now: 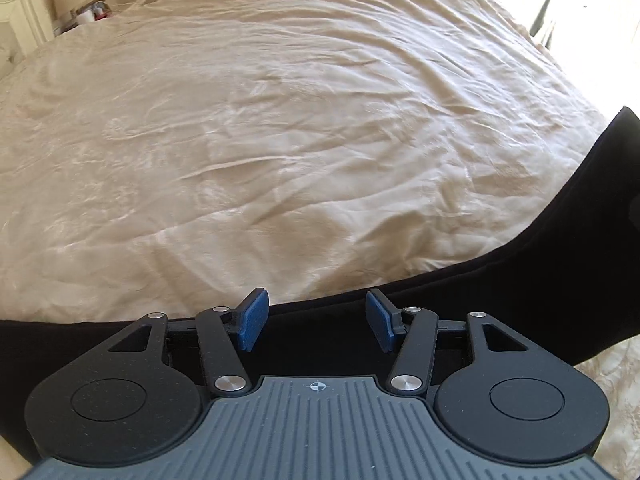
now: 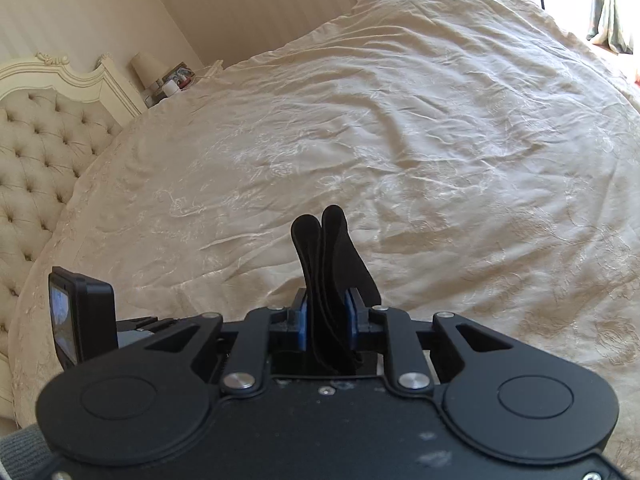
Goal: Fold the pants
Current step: 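Lift the grasped leg hems upward with the right tool, then carry the leg hems over toward the waistband and lay them down with the right tool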
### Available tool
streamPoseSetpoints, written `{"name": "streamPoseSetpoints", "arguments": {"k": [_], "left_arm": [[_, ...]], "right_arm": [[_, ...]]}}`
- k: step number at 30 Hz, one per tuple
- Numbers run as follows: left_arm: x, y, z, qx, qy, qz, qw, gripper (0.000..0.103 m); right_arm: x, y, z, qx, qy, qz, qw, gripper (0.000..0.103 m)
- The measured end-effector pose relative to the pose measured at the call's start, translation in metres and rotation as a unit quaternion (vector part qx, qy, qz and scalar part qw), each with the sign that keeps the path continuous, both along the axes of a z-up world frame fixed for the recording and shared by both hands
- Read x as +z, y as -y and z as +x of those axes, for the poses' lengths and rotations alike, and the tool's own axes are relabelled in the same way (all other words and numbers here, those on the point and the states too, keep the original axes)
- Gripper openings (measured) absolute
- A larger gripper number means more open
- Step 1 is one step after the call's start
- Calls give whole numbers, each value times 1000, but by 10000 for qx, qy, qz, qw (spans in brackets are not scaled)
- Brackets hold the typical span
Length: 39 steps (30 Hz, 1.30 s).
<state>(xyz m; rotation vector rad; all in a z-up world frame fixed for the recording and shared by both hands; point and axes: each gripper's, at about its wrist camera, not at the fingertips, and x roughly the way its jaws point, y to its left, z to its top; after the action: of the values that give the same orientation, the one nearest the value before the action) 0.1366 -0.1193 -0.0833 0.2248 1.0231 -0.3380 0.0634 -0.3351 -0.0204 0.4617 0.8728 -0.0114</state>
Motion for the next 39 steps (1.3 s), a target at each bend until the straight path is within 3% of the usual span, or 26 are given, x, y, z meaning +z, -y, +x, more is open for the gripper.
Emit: {"name": "streamPoseSetpoints", "arguments": {"k": [5, 11, 15, 19, 28, 33, 34, 36, 39], "left_arm": [[6, -76, -6, 391, -78, -148, 9991, 53], [2, -159, -10, 511, -198, -51, 9985, 53], [-1, -192, -8, 466, -273, -49, 9985, 53], [1, -210, -3, 350, -257, -124, 9990, 53], [17, -183, 8, -86, -110, -562, 9983, 53], [11, -139, -3, -432, -281, -717, 9961, 53], [8, -129, -7, -509, -312, -697, 9958, 53], [3, -110, -15, -709, -311, -648, 9949, 53], [-12, -86, -23, -1013, -326, -516, 9930, 53]], "right_arm": [[-17, -86, 15, 257, -155, -106, 9995, 20], [-72, -191, 33, 456, -584, -535, 9958, 20], [-104, -230, 41, 419, -834, -710, 9931, 20], [-113, -250, 43, 388, -944, -886, 9908, 31], [-48, -231, 6, 416, -155, -735, 9963, 32], [-52, -180, -8, -194, -525, -930, 9941, 32], [-56, -167, -9, -351, -653, -955, 9927, 29], [-67, -142, -7, -617, -889, -954, 9895, 8], [-81, -110, -4, -911, -1033, -856, 9868, 4]]}}
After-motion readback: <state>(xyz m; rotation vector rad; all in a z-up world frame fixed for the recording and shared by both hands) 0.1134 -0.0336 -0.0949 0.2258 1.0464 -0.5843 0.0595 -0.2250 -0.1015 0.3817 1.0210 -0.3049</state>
